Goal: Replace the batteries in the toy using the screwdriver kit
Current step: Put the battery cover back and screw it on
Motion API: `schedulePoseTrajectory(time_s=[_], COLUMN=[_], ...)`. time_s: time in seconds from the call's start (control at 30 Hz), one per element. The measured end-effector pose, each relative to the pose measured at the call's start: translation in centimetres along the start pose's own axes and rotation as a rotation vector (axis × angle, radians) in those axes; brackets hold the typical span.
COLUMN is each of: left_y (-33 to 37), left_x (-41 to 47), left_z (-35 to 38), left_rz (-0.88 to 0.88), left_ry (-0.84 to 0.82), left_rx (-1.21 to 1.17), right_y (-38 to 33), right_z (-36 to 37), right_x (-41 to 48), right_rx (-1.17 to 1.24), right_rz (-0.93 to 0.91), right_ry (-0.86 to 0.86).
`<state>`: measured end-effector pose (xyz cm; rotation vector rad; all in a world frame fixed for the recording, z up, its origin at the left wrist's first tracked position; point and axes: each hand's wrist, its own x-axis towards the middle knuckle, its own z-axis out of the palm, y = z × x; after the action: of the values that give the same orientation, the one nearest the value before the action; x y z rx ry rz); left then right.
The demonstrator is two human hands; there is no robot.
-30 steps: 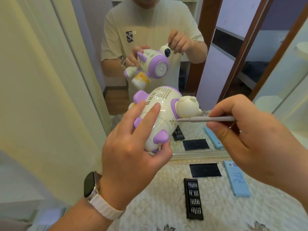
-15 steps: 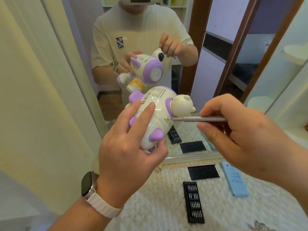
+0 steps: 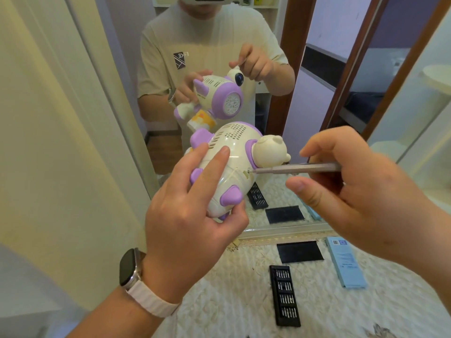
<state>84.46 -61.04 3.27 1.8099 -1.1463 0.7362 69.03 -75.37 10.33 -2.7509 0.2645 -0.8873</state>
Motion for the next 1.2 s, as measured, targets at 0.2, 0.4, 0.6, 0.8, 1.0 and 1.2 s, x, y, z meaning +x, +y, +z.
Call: schedulePoseTrajectory(time_s=[0.2, 0.4, 0.6, 0.8, 1.0, 1.2], left_y=[0.1, 0.2, 0.3, 0.3, 0.3, 0.2], left_x=[-0.2, -0.2, -0.1, -0.1, -0.1, -0.1], left_z=[0.1, 0.5, 0.6, 0.9, 1.1, 1.1], left_rz=[-0.001, 0.0, 0.008, 0.013, 0.003, 0.002], left_ry=[0.005, 0.005, 0.007, 0.005, -0.003, -0.002], left_rx=[-0.014, -0.01, -0.009, -0.018, -0.027, -0.04], right_y=[0.4, 0.5, 0.8, 1.1, 1.1, 1.2], right_z=[0.0, -0.6, -0.4, -0.9, -1.5, -0.6], right_x=[-0.5, -0.2, -0.3, -0.5, -0.1, -0.1], right_rx=[0.037, -0.084, -0.017, 0.065, -0.13, -0.055], right_rz=[0.019, -0.027, -0.012, 0.032, -0.03, -0.003], right_ry=[0.0, 0.072, -0.002, -0.053, -0.017, -0.028])
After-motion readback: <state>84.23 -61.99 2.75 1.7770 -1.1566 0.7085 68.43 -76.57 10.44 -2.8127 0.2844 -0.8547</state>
